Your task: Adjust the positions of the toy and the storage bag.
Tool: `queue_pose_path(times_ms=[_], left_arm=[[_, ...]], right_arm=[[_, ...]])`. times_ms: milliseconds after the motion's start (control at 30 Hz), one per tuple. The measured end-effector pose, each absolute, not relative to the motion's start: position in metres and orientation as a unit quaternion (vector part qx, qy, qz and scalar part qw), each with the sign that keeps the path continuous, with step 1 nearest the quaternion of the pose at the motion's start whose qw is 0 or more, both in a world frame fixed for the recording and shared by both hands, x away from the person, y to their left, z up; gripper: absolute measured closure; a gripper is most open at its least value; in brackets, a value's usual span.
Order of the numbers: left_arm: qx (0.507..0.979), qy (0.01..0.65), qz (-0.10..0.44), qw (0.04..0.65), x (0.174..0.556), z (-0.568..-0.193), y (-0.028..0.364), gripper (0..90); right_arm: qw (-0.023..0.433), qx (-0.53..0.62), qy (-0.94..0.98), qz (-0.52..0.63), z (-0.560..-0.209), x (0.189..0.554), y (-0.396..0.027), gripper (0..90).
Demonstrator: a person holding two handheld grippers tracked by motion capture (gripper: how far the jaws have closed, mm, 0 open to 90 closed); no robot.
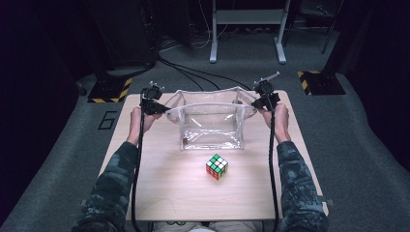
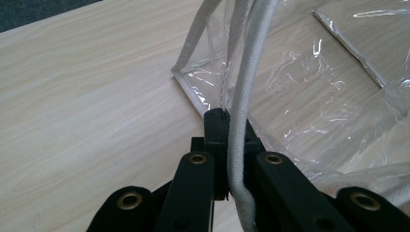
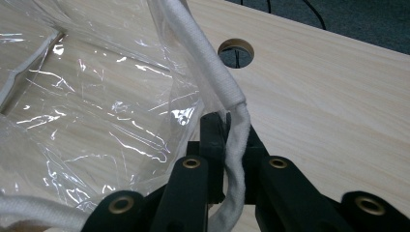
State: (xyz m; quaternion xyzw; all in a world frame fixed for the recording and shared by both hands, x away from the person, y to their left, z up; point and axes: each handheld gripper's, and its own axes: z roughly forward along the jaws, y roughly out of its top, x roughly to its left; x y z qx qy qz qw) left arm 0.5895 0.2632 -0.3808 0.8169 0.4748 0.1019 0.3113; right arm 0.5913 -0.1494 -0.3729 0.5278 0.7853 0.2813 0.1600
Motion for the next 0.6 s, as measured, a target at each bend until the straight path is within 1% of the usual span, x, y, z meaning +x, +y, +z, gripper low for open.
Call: queue_pose_path(times_ms=[167, 333, 400, 533, 600], left_arm=[[0.820, 0.468, 0.113, 0.308, 0.5879, -0.3779, 0.2605, 85.8], [0.819, 0.465, 0.115, 0.315, 0.5870, -0.3762, 0.2613, 75.6], [0.816, 0.467, 0.114, 0.320, 0.5869, -0.3761, 0.2624, 69.6], [0.809, 0.473, 0.114, 0.329, 0.5857, -0.3737, 0.2661, 52.2], [0.805, 0.477, 0.115, 0.333, 0.5846, -0.3718, 0.2676, 42.2]], right_arm=[[0.162, 0.527, 0.784, 0.285, -0.3723, 0.5899, -0.1496, 80.9], [0.164, 0.523, 0.785, 0.288, -0.3720, 0.5892, -0.1469, 77.2], [0.163, 0.521, 0.785, 0.292, -0.3716, 0.5889, -0.1464, 74.7], [0.162, 0.517, 0.786, 0.299, -0.3705, 0.5878, -0.1452, 70.2], [0.162, 0.515, 0.787, 0.299, -0.3693, 0.5870, -0.1448, 63.8]])
